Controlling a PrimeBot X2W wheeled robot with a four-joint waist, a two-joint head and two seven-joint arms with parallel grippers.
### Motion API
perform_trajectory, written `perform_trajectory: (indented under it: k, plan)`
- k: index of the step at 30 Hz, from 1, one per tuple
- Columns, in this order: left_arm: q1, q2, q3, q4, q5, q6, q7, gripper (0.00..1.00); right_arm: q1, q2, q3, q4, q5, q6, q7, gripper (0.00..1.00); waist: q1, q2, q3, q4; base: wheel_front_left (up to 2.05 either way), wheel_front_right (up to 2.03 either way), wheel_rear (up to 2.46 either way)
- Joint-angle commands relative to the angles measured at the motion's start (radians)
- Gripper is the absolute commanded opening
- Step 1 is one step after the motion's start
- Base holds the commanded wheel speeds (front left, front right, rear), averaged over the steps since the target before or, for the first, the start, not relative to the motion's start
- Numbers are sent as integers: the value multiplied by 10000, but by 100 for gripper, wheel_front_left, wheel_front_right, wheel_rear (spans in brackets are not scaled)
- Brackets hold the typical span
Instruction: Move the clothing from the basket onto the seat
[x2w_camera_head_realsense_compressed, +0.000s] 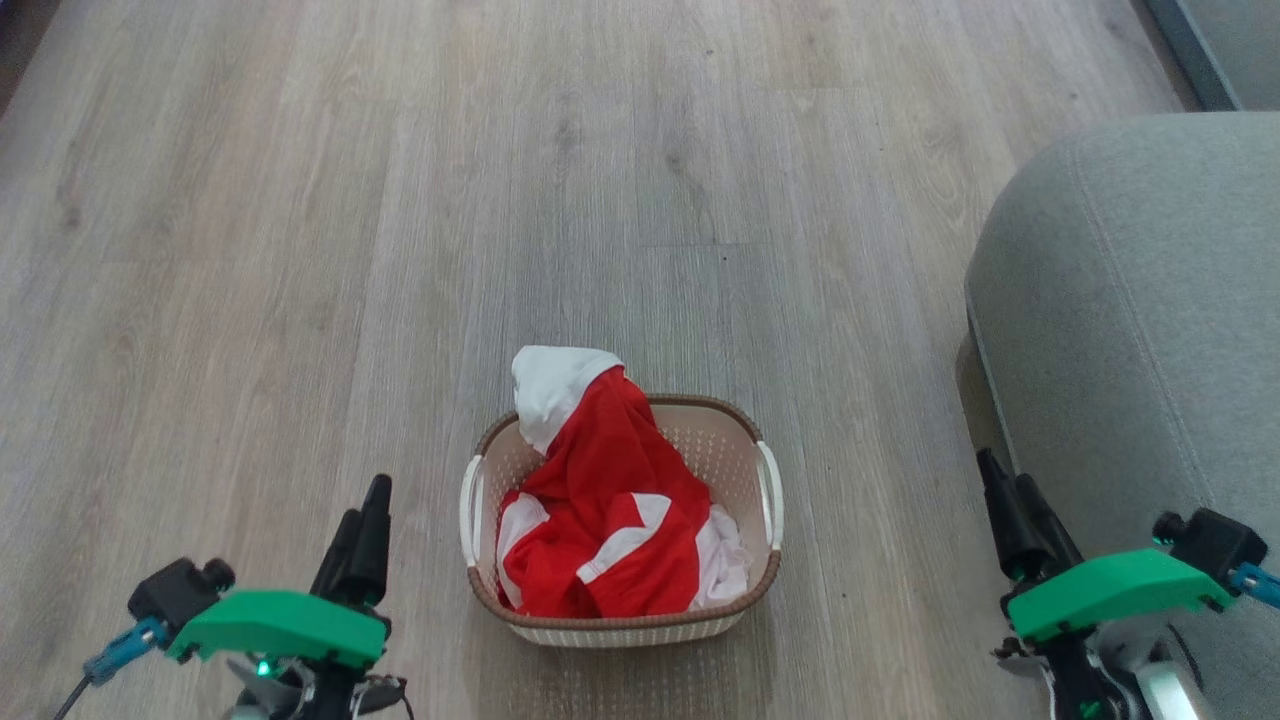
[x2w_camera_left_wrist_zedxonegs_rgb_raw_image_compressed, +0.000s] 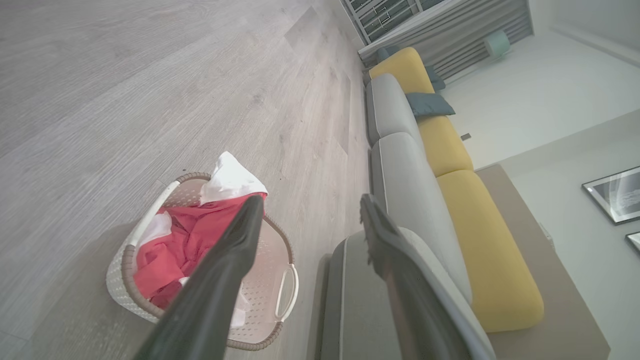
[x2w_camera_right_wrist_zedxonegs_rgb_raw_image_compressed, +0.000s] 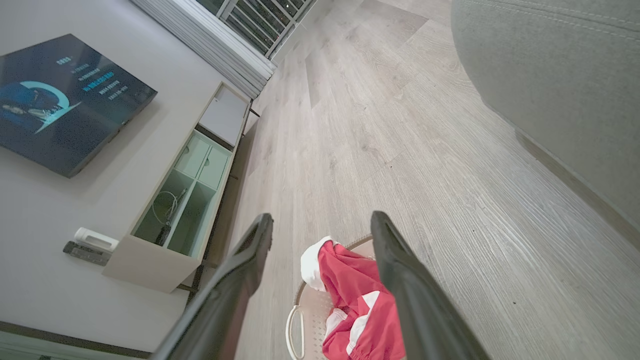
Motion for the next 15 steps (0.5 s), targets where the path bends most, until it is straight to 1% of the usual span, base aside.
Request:
perform_trajectory:
  k: [1, 15]
  plan:
    - [-546, 82, 41, -397, 392, 34, -120, 100, -602, -206, 164, -291, -357, -1, -144, 100, 0, 0, -1, 2, 0, 0, 0]
    - [-576, 95, -322, -720, 2776, 251, -530, 100, -758, -386, 652, -110, -1939, -1, -560, 100, 0, 0, 21, -7, 0, 0, 0]
